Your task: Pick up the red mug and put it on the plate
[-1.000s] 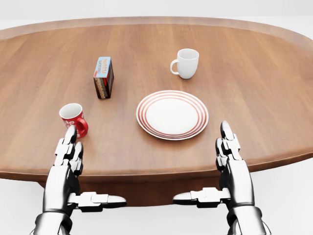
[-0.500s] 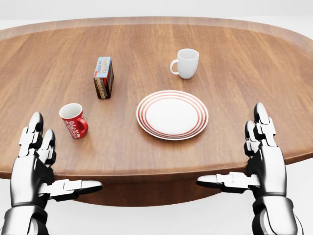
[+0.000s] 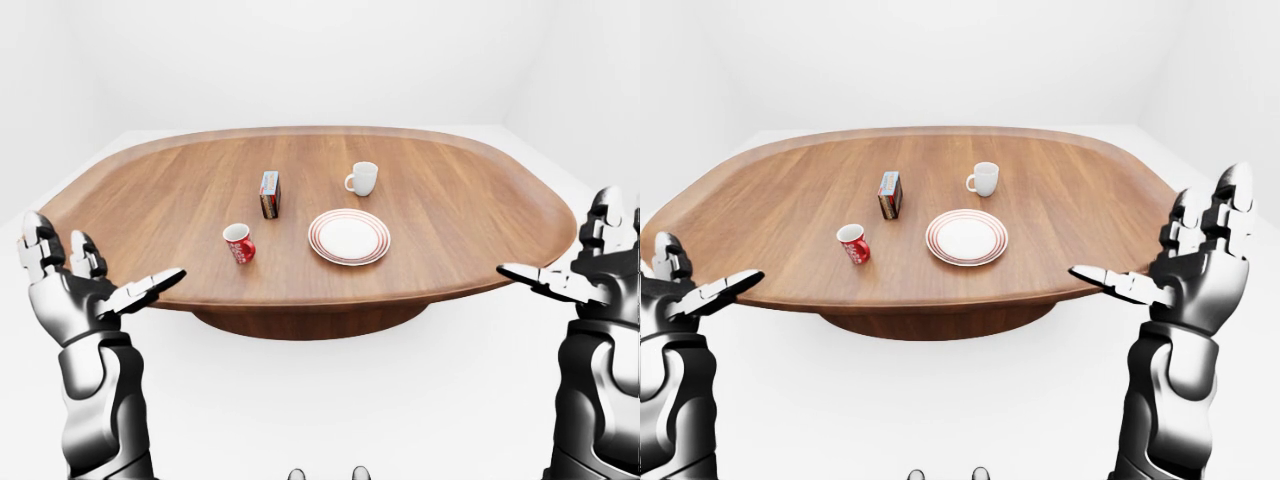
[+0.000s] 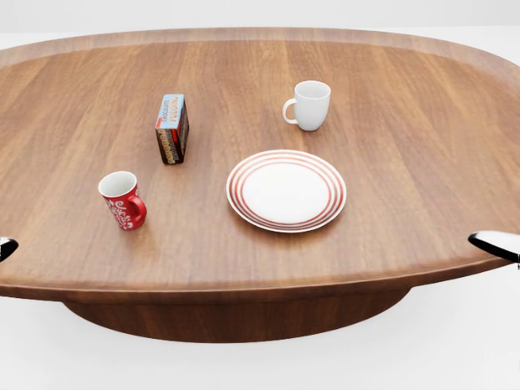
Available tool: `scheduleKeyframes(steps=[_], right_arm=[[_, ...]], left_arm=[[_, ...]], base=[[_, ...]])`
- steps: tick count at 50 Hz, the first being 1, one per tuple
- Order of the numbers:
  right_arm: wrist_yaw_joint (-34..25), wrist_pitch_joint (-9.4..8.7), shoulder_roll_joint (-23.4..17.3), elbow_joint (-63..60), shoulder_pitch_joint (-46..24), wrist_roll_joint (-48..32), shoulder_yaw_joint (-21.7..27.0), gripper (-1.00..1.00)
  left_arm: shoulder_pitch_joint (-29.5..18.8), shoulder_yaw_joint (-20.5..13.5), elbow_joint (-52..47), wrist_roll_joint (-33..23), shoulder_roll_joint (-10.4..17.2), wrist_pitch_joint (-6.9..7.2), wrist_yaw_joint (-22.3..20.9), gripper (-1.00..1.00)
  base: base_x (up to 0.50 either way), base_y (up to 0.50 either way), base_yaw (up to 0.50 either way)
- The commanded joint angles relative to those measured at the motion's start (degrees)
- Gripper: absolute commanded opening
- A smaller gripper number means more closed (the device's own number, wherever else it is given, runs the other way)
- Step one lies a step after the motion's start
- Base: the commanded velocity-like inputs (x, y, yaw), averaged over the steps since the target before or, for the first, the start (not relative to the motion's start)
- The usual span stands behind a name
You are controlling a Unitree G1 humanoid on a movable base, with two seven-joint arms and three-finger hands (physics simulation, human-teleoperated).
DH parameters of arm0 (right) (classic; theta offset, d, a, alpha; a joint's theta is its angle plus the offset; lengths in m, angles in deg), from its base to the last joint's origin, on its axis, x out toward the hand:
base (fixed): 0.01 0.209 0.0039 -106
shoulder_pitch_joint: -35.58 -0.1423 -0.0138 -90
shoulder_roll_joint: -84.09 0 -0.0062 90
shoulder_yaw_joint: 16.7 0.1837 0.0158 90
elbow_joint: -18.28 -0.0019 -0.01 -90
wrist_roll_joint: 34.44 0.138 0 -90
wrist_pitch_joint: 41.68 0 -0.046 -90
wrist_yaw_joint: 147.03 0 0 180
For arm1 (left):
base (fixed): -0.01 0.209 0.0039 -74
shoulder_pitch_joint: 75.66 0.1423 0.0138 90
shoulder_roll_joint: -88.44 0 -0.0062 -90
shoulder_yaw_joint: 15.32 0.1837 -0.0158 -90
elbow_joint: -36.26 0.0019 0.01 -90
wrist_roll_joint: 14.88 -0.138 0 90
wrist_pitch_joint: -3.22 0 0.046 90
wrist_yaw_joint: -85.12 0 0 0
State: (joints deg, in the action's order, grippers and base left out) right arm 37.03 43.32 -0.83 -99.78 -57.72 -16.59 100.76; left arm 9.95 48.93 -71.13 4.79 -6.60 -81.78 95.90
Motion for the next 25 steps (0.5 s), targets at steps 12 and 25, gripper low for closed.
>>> scheduleKeyframes(steps=[12, 25], right_arm=[[1.00, 0.00, -2.23, -1.04, -0.82, 2.35, 2.50, 1.00], [-0.34, 0.00, -1.60, -2.08, -0.40, 0.77, 2.15, 1.00]], left_arm=[[-1.03, -3.38, 1.78, 3.77, 2.88, 0.00, 3.74, 1.00], [-0.80, -3.48, 1.66, 3.70, 2.92, 0.00, 4.08, 1.00]], base=[[0.00, 0.00, 0.00], [0.17, 0.00, 0.00]])
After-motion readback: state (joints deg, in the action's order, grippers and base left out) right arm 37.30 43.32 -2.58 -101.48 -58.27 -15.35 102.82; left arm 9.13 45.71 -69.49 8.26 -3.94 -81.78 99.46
